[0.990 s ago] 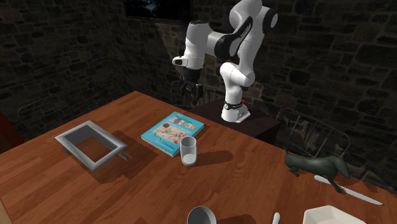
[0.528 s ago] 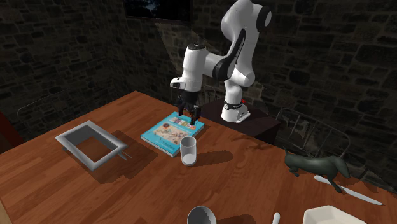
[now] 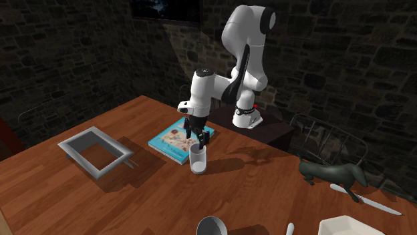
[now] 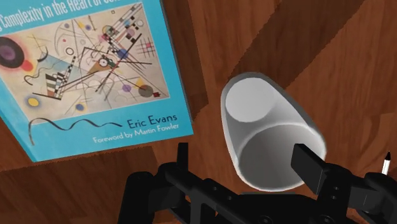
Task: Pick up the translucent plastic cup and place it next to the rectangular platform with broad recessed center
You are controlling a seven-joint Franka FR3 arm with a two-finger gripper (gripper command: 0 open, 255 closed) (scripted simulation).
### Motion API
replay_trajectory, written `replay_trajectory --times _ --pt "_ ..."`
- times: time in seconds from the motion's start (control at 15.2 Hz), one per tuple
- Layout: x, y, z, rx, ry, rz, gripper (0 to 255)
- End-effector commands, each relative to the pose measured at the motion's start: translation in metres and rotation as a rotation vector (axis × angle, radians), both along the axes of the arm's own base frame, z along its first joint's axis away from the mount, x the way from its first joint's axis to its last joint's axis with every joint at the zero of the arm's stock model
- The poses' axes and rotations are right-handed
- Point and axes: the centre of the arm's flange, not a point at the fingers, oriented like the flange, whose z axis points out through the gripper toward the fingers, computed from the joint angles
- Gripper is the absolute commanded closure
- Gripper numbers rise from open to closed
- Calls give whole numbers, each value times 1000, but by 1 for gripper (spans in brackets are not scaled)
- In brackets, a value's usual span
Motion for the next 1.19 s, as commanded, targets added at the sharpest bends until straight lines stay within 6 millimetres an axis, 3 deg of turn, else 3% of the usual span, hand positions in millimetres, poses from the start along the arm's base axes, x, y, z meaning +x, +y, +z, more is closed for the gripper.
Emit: replay_trajectory --times 0.0,0.26,0.73,0.79,1.12 --pt "3 1 -11 0 0 0 0" --pt "6 1 -30 0 0 0 0" --pt "6 1 -30 0 0 0 0" --pt "6 0 -30 0 0 0 255" --pt "6 1 -30 0 0 0 255"
